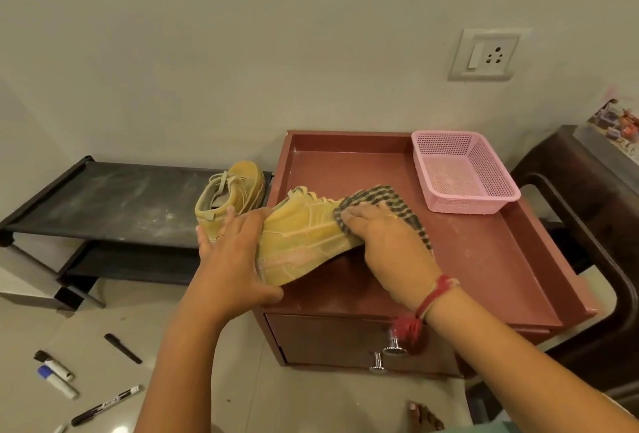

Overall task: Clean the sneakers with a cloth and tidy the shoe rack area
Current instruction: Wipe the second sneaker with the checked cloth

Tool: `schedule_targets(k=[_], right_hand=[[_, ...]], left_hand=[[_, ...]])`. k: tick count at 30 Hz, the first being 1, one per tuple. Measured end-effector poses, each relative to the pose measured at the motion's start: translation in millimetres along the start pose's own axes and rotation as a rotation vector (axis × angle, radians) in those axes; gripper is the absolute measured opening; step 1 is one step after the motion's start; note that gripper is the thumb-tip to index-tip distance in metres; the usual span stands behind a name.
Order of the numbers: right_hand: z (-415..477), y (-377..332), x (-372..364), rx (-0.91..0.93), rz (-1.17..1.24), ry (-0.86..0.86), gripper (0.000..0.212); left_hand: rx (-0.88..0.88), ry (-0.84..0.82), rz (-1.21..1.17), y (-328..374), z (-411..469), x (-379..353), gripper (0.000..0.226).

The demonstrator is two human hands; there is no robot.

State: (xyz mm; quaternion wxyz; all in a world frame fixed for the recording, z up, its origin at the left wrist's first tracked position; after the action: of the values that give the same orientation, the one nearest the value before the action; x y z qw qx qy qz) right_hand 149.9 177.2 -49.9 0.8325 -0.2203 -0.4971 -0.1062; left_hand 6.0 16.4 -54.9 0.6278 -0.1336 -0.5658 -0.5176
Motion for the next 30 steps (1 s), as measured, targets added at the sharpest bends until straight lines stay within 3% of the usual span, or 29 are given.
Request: schedule_targets(k=[3, 6, 8, 10, 12, 14, 16, 18, 22, 26, 30], right_hand=[[-3.4, -4.4, 3.2, 0.052, -0.073, 0.013, 0.057], [11.3, 29.9, -2.7, -0.043, -0.178, 0.018, 0.045], [17.3, 48.9, 0.1, -0.186, -0.007, 0.095, 0.038], [19.9, 53.8, 10.6, -0.275, 0.166, 0.25, 0.045], [20.3, 33.8, 23.3, -0.19, 0.269, 0.357, 0.052], [15.3, -1.0, 21.6, 0.003, 0.354, 0.272, 0.055], [2.6, -31.4, 2.1, 0.238, 0.293, 0.108, 0.056], [-0.2, -33.3, -15.7, 0.336, 0.201, 0.034, 0.063], [14.0, -14.8, -10.2, 0.112, 0.137, 0.051, 0.057], [-10.6, -44.1, -11.9, 0.244, 0.278, 0.062, 0.054], [5.2, -21.5, -11.0, 0.065, 0.212, 0.068, 0.061]], left_hand=[[0.002, -0.005, -0.012, 0.2, 0.4, 0.7, 0.102], [0.018, 0.002, -0.044, -0.6, -0.2, 2.0, 0.102], [-0.002, -0.003, -0.037, 0.6, -1.0, 1.9, 0.101], [-0.004, -0.021, -0.029, 0.1, -1.0, 1.4, 0.102], [0.012, -0.046, -0.034, -0.3, -0.1, 2.3, 0.104], [0.014, -0.055, -0.058, -0.7, 0.7, 3.2, 0.104], [0.01, -0.06, -0.058, -1.3, -0.4, 3.6, 0.104], [0.02, -0.063, -0.045, -3.3, -1.9, 2.1, 0.105], [0.02, -0.066, -0.046, -5.2, -2.1, 0.9, 0.105], [-0.004, -0.048, -0.044, -4.2, -0.8, 1.3, 0.104], [0.007, -0.058, -0.049, -3.2, -2.6, 2.6, 0.103]])
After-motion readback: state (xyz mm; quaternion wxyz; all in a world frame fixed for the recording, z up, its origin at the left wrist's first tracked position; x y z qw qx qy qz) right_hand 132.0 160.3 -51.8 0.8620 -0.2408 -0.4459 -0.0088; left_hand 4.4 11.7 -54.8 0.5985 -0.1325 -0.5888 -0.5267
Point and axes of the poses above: each hand's wrist, its own z-axis towards the middle knuckle, its own x-axis out of the back of the hand, y = z × x, the point moved 3 cm from there along z, towards the middle knuckle, and after that the axes turned 12 degrees about y, right-handed, at the moved point
